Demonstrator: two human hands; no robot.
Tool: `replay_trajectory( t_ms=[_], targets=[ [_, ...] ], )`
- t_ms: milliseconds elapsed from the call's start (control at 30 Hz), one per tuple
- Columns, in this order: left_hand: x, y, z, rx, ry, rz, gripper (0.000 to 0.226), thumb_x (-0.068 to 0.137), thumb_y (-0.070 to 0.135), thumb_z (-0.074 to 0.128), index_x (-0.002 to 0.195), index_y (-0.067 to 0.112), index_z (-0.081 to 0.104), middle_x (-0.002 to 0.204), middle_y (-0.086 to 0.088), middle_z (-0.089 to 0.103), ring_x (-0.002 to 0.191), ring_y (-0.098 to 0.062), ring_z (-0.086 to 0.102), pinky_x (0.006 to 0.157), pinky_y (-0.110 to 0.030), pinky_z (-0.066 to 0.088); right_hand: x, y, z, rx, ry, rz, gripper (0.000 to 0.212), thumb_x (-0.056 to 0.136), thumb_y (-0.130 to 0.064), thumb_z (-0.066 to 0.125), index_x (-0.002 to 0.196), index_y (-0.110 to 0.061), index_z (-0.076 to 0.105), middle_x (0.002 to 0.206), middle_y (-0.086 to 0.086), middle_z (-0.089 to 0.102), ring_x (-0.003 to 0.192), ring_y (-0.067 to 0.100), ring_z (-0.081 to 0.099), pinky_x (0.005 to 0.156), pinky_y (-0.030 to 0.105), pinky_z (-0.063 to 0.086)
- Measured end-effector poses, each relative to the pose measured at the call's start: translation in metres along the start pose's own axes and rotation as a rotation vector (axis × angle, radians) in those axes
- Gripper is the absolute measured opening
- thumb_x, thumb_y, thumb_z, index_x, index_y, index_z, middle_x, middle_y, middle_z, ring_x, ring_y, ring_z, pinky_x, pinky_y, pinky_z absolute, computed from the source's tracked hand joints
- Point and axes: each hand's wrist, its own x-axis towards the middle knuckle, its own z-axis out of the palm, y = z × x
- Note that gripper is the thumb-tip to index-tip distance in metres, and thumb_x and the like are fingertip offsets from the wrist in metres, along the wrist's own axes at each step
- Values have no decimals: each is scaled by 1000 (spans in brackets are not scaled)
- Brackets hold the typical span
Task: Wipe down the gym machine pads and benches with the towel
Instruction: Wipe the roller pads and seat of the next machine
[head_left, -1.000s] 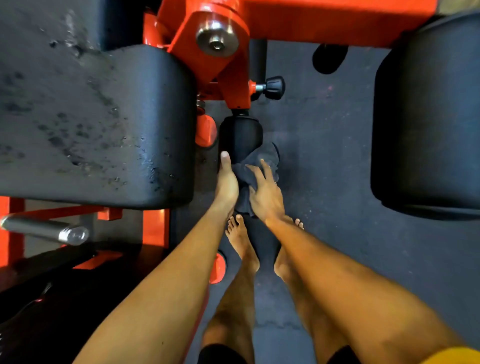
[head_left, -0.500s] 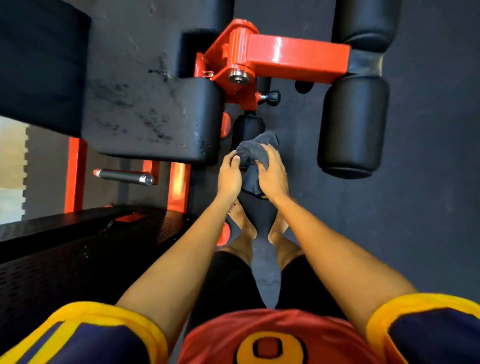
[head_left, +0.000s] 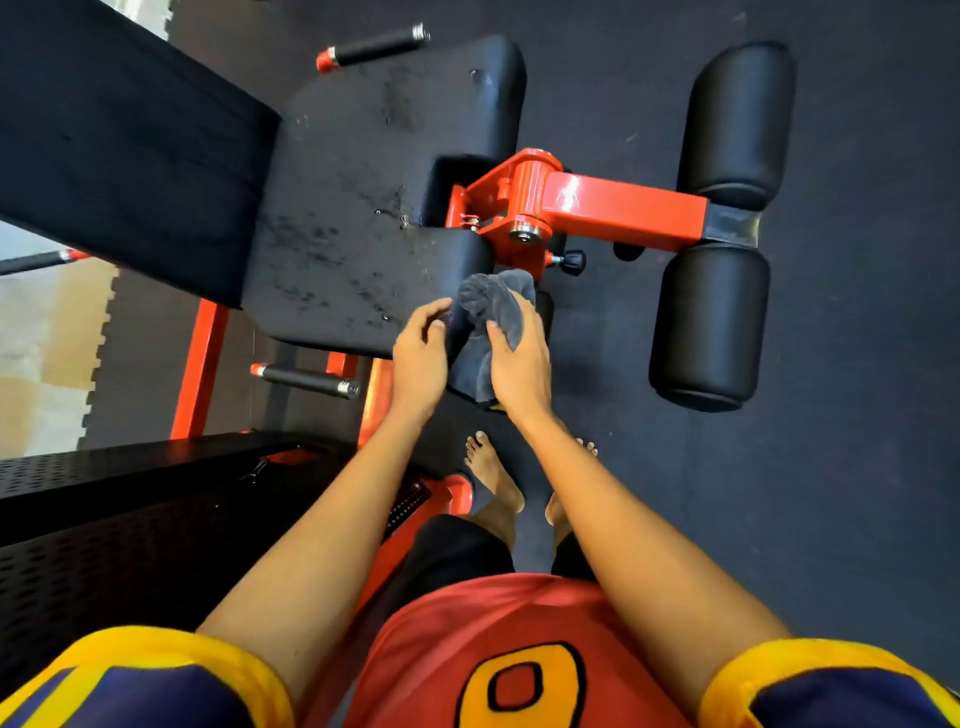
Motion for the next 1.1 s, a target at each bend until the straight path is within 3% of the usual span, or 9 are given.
replay_trajectory(
  t_ms=[100,233,333,433,567,833,900,1000,1100],
  targets=[
    [31,-6,-18,214,-37,131,40,98,2,45,134,13,60,134,6,60,122,-5,54,106,-13,38,10,-14,24,-51,-23,-85,56,98,-37,60,152,-30,44,152,-4,47,140,16,44,116,38,38],
    [75,-26,-27,337,-111,180,49,96,28,58,143,23,50,148,17,50,137,-9,48,113,-32,42,21,-14,48,15,-182,59,88,82,-70,63,158,-41,29,157,-3,38,147,15,34,119,38,33],
    [108,-42,-28,488,-162,300,57,101,28,57,155,21,39,163,6,33,154,-17,23,128,-39,16,41,-4,62,17,-23,165,98,78,-75,65,159,-32,31,161,-4,29,149,16,29,122,45,31],
    [126,-55,-21,696,-204,394,62,106,36,45,161,16,25,170,-5,17,158,-19,5,127,-31,-5,55,1,75,-120,-20,265,107,76,-79,68,161,-42,15,170,-7,8,155,26,14,124,53,25],
    [129,-64,-16,677,-178,422,59,107,29,43,161,15,25,170,-4,17,158,-16,4,129,-36,1,81,1,88,-136,24,329,116,67,-88,63,159,-47,4,170,-3,15,152,31,30,118,55,35],
    [129,-67,-15,657,-127,473,58,102,22,38,160,16,31,169,-5,21,157,-21,13,129,-40,5,123,10,83,193,105,492,80,92,-73,53,157,-29,36,153,2,52,140,25,50,118,46,38],
    [128,-69,-14,656,-115,471,59,101,21,36,160,15,31,169,-5,22,157,-21,14,129,-41,7,114,0,90,26,156,477,81,95,-71,49,159,-24,33,157,4,47,142,27,47,116,45,38],
    [128,-73,-12,631,-87,461,58,102,18,33,159,9,29,168,-6,24,157,-21,16,128,-44,11,89,-6,98,-406,87,217,102,89,-77,50,165,-24,6,170,7,17,151,32,29,119,50,33],
    [129,-75,-11,627,-79,487,59,100,14,38,158,7,30,168,-6,25,157,-22,17,128,-45,11,95,6,93,-387,58,168,102,87,-78,54,164,-30,7,169,5,21,149,31,33,117,50,36]
  ],
)
